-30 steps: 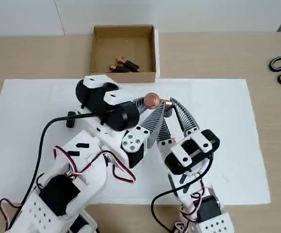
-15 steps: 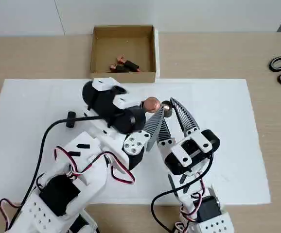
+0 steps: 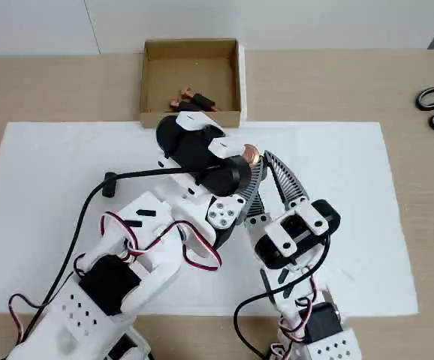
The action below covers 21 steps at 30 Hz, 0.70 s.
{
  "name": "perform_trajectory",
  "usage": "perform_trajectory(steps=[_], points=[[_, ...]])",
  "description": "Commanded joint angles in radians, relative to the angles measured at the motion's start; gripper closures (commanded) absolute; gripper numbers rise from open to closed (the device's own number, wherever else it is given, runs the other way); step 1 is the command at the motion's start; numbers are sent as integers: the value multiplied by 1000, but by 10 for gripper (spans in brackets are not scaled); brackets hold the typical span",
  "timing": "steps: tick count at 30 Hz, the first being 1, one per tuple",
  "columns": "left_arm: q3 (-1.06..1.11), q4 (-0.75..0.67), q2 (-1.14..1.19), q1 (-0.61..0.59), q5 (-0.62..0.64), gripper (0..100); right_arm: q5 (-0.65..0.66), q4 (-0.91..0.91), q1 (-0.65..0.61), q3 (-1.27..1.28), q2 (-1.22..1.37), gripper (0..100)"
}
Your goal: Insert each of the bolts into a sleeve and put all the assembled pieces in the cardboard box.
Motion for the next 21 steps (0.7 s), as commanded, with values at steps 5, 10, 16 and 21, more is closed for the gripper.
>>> perform_trajectory(steps=[5, 10, 16, 21], points=[[-65, -23, 11, 6, -2, 994, -5, -1, 2, 5, -13, 994], [-68, -25, 11, 6, 0, 992, -5, -1, 1, 5, -13, 994], [-44, 0, 12, 8, 0, 891, -5, -1, 4, 5, -13, 994], [-5, 2, 12, 8, 0, 819, -5, -1, 4, 3, -13, 994]])
